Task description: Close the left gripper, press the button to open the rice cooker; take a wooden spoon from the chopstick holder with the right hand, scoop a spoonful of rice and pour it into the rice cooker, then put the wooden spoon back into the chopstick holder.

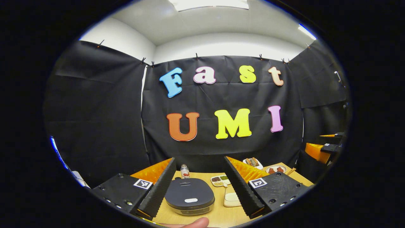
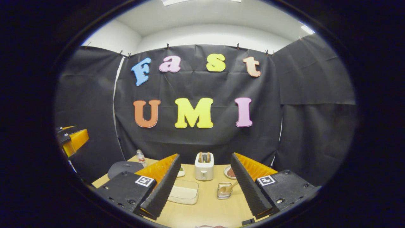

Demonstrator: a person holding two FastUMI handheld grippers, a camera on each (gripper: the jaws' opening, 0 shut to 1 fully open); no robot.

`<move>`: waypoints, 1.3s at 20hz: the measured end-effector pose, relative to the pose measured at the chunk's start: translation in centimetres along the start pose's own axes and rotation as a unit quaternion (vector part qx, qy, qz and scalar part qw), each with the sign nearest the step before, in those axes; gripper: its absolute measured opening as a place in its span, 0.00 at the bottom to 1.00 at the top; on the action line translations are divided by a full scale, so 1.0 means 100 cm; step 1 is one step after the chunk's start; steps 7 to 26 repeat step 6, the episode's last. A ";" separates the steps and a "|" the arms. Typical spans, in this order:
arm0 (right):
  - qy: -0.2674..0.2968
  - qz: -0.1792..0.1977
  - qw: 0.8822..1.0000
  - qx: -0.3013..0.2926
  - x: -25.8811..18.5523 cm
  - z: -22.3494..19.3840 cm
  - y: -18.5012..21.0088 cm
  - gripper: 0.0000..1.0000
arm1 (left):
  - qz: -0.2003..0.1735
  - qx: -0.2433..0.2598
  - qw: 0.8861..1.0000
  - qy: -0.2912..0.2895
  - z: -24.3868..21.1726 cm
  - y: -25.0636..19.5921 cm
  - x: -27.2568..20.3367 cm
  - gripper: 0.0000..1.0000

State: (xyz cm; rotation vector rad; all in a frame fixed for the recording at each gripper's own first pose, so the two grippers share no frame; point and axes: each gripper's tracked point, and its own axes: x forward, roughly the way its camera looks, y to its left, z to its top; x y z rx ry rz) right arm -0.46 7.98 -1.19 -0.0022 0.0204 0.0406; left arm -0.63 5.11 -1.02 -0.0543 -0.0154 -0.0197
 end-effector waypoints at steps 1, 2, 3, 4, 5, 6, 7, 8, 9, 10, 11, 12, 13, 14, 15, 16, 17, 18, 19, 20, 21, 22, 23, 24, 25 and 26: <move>-0.002 0.000 1.000 0.001 -0.001 0.001 0.000 0.97 | 0.001 0.002 1.000 0.002 -0.002 0.000 0.001 0.95; -0.002 -0.001 1.000 -0.001 -0.002 0.002 -0.001 0.97 | -0.001 0.003 1.000 0.005 -0.002 0.000 0.001 0.90; -0.004 0.000 1.000 -0.002 -0.002 0.005 -0.001 0.97 | 0.001 0.003 1.000 0.007 -0.004 0.000 0.000 0.90; -0.005 -0.001 1.000 -0.003 -0.002 0.005 -0.001 1.00 | 0.001 0.002 1.000 0.008 -0.005 0.001 0.001 0.95; -0.005 -0.002 1.000 -0.003 -0.002 0.005 -0.002 1.00 | 0.001 0.002 1.000 0.010 -0.005 0.001 0.001 0.90; -0.006 -0.002 1.000 -0.002 -0.002 0.005 -0.003 1.00 | 0.001 0.003 1.000 0.010 -0.004 0.001 0.001 0.95; -0.006 -0.002 1.000 -0.002 -0.002 0.005 -0.003 1.00 | 0.001 0.003 1.000 0.010 -0.004 0.001 0.001 0.95; -0.006 -0.002 1.000 -0.002 -0.002 0.005 -0.003 1.00 | 0.001 0.003 1.000 0.010 -0.004 0.001 0.001 0.95; -0.006 -0.002 1.000 -0.002 -0.002 0.005 -0.003 1.00 | 0.001 0.003 1.000 0.010 -0.004 0.001 0.001 0.95; -0.006 -0.002 1.000 -0.002 -0.002 0.005 -0.003 1.00 | 0.001 0.003 1.000 0.010 -0.004 0.001 0.001 0.95; -0.006 -0.002 1.000 -0.002 -0.002 0.005 -0.003 1.00 | 0.001 0.003 1.000 0.010 -0.004 0.001 0.001 0.95; -0.006 -0.002 1.000 -0.002 -0.002 0.005 -0.003 1.00 | 0.001 0.003 1.000 0.010 -0.004 0.001 0.001 0.95; -0.006 -0.002 1.000 -0.002 -0.002 0.005 -0.003 1.00 | 0.001 0.003 1.000 0.010 -0.004 0.001 0.001 0.95; -0.006 -0.002 1.000 -0.002 -0.002 0.005 -0.003 1.00 | 0.001 0.003 1.000 0.010 -0.004 0.001 0.001 0.95; -0.006 -0.002 1.000 -0.002 -0.002 0.005 -0.003 1.00 | 0.001 0.003 1.000 0.010 -0.004 0.001 0.001 0.95; -0.006 -0.002 1.000 -0.002 -0.002 0.005 -0.003 1.00 | 0.001 0.003 1.000 0.010 -0.004 0.001 0.001 0.95; -0.006 -0.002 1.000 -0.002 -0.002 0.005 -0.003 1.00 | 0.001 0.003 1.000 0.010 -0.004 0.001 0.001 0.95; -0.006 -0.002 1.000 -0.002 -0.002 0.005 -0.003 1.00 | 0.001 0.003 1.000 0.010 -0.004 0.001 0.001 0.95; -0.006 -0.002 1.000 -0.002 -0.002 0.005 -0.003 1.00 | 0.001 0.003 1.000 0.010 -0.004 0.001 0.001 0.95; -0.006 -0.002 1.000 -0.002 -0.002 0.005 -0.003 1.00 | 0.001 0.003 1.000 0.010 -0.004 0.001 0.001 0.95; -0.006 -0.002 1.000 -0.002 -0.002 0.005 -0.003 1.00 | 0.001 0.003 1.000 0.010 -0.004 0.001 0.001 0.95; -0.006 -0.002 1.000 -0.002 -0.002 0.005 -0.003 1.00 | 0.001 0.003 1.000 0.010 -0.004 0.001 0.001 0.95; -0.006 -0.002 1.000 -0.002 -0.002 0.005 -0.003 1.00 | 0.001 0.003 1.000 0.010 -0.004 0.001 0.001 0.95; -0.006 -0.002 1.000 -0.002 -0.002 0.005 -0.003 1.00 | 0.001 0.003 1.000 0.010 -0.004 0.001 0.001 0.95; -0.006 -0.002 1.000 -0.002 -0.002 0.005 -0.003 1.00 | 0.001 0.003 1.000 0.010 -0.004 0.001 0.001 0.95; -0.006 -0.002 1.000 -0.002 -0.002 0.005 -0.003 1.00 | 0.001 0.003 1.000 0.010 -0.004 0.001 0.001 0.95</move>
